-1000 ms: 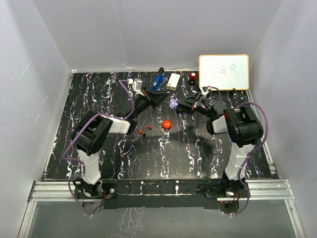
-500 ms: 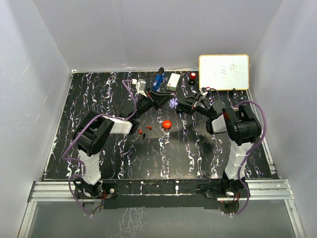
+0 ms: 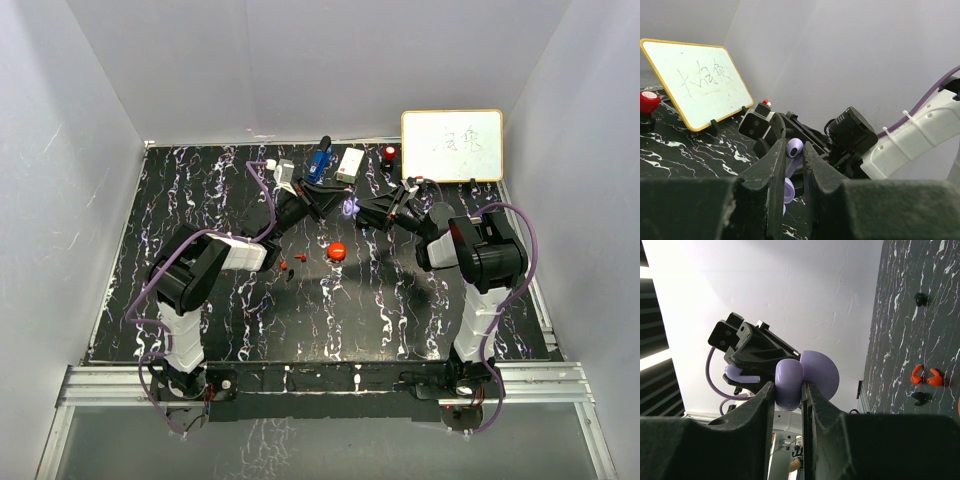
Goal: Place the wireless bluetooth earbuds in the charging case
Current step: Place the earbud in the charging case.
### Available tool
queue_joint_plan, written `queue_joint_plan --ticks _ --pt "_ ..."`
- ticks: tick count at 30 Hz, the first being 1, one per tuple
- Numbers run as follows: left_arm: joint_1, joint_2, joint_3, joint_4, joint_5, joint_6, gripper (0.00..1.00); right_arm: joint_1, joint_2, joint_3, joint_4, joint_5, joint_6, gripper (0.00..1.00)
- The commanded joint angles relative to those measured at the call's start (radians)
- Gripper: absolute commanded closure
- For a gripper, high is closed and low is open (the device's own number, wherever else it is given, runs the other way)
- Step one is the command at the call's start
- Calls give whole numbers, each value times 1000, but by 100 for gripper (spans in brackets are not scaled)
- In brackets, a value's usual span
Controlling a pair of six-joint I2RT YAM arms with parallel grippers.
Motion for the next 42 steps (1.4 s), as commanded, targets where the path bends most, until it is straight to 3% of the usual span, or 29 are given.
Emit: queue_joint_plan --ticks 1,42 --pt "-3 -3 6 216 9 21 100 4 7 26 293 11 4 100" --pt "-4 -10 10 217 -7 38 100 4 -41 21 336 6 30 100"
